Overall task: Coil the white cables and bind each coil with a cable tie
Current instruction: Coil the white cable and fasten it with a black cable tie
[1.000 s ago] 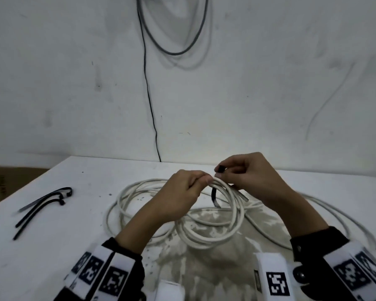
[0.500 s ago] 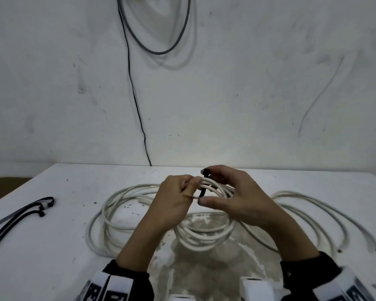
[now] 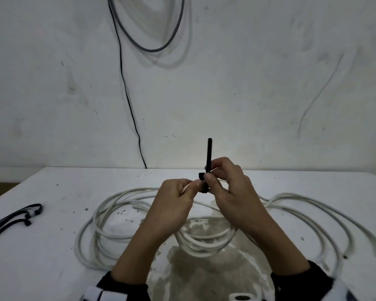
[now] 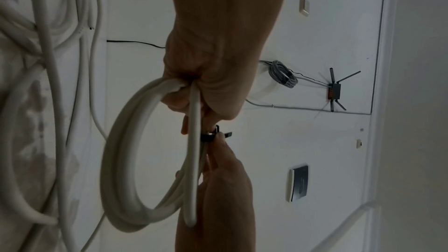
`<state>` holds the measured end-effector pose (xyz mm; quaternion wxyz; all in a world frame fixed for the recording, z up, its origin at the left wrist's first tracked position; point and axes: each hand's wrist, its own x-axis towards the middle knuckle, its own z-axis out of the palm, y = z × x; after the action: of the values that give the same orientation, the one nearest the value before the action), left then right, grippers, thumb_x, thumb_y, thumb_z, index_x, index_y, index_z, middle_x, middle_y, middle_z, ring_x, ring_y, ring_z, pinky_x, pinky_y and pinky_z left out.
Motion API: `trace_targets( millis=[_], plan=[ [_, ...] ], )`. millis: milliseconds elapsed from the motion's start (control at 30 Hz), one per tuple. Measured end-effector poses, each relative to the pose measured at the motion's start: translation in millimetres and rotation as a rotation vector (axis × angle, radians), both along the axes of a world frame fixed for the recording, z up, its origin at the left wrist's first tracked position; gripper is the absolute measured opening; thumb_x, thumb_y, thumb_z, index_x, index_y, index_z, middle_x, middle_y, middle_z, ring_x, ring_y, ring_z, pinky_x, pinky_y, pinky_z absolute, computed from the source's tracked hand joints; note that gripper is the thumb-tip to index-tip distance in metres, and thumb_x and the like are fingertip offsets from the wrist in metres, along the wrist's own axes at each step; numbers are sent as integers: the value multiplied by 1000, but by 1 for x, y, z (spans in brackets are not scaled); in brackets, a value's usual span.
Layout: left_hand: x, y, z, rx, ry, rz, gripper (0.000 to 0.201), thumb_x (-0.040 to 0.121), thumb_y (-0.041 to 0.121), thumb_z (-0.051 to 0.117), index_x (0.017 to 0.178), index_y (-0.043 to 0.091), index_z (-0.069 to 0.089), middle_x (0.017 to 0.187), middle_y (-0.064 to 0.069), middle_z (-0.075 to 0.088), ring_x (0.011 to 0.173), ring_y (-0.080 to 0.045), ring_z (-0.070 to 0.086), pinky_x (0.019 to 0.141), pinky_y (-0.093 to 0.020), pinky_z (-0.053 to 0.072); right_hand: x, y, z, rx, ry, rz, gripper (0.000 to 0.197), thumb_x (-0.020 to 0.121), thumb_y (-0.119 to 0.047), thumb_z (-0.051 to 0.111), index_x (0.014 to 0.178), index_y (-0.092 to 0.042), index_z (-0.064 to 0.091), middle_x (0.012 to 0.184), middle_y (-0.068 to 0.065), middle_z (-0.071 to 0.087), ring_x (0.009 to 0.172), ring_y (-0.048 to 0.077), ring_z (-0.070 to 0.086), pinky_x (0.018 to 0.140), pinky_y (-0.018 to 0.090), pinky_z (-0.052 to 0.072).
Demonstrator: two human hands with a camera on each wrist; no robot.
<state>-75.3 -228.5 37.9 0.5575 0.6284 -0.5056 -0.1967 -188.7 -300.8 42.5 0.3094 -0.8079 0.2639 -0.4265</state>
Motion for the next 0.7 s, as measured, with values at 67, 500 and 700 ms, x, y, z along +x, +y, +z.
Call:
trace_targets(
  millis=[67, 500, 700],
  plan=[
    [0, 0, 1, 0, -6, 18, 28, 93, 33, 51, 76, 24, 71, 44, 6, 27, 39, -9, 23, 45, -27, 22, 0, 3, 3, 0, -21, -37, 14, 92, -28, 53, 86, -39, 46, 80, -23, 65, 113, 9, 52, 92, 32, 41],
    [-11, -4, -1, -57, -139, 65, 26, 96, 21, 48, 90, 13, 72, 57, 18, 58, 44, 13, 49, 47, -4, 34, -4, 6, 9, 24, 208, -144, 7, 96, -32, 43, 99, -37, 42, 86, -14, 69, 109, 5, 43, 105, 43, 20],
    [-12, 2, 5, -146, -50, 54, 23, 95, 19, 51, 83, 17, 71, 32, 16, 45, 33, 1, 40, 41, -9, 27, -2, 8, 17, 384, -155, -28, 11, 81, -29, 64, 73, -22, 60, 71, 2, 72, 81, 28, 68, 90, 51, 49]
  ],
)
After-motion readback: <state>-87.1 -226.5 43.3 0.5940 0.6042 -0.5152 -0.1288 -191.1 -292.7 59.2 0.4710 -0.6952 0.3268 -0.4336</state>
